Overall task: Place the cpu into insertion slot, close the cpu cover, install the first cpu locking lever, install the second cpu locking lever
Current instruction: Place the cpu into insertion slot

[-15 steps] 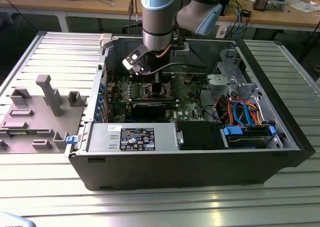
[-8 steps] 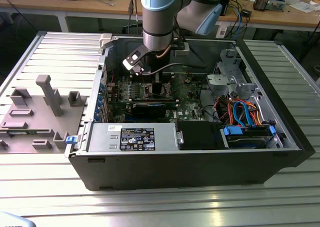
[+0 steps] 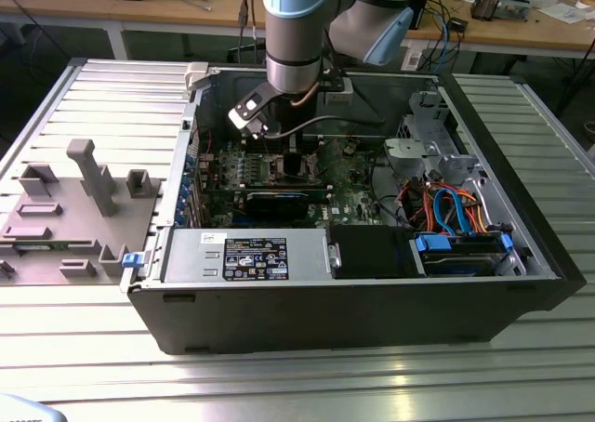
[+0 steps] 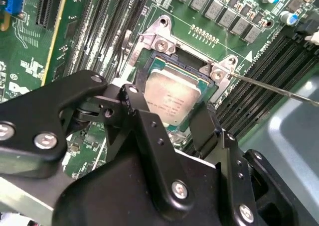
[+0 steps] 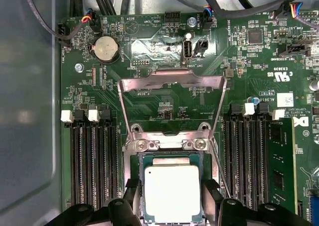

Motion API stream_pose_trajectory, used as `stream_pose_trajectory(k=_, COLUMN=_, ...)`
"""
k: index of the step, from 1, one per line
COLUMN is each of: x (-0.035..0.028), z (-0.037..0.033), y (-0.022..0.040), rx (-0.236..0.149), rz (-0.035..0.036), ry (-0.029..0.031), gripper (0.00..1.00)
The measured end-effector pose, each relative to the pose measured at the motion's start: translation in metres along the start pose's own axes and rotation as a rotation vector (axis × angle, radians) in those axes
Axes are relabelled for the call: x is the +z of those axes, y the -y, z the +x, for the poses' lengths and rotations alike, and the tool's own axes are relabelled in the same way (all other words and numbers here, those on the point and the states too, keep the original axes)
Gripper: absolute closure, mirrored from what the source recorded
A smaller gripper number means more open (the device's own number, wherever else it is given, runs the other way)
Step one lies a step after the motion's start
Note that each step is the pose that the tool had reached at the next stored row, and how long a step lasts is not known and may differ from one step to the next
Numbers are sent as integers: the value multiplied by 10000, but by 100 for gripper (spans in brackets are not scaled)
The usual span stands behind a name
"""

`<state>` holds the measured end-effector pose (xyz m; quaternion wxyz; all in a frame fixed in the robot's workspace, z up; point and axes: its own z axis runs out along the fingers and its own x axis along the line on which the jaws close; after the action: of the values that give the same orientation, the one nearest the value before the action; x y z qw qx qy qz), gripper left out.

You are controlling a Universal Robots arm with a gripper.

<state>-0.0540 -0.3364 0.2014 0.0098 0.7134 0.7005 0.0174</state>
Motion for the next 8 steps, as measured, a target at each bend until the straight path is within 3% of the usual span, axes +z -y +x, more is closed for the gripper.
stream_pose_trajectory(k=3, x=-45, z=1, y=-2, rx=0, rz=-1, ry=20, gripper=39)
stream_pose_trajectory(k=8, x=-52, z=-1, y=-6, rx=-1, rz=1, ry=24, gripper=39)
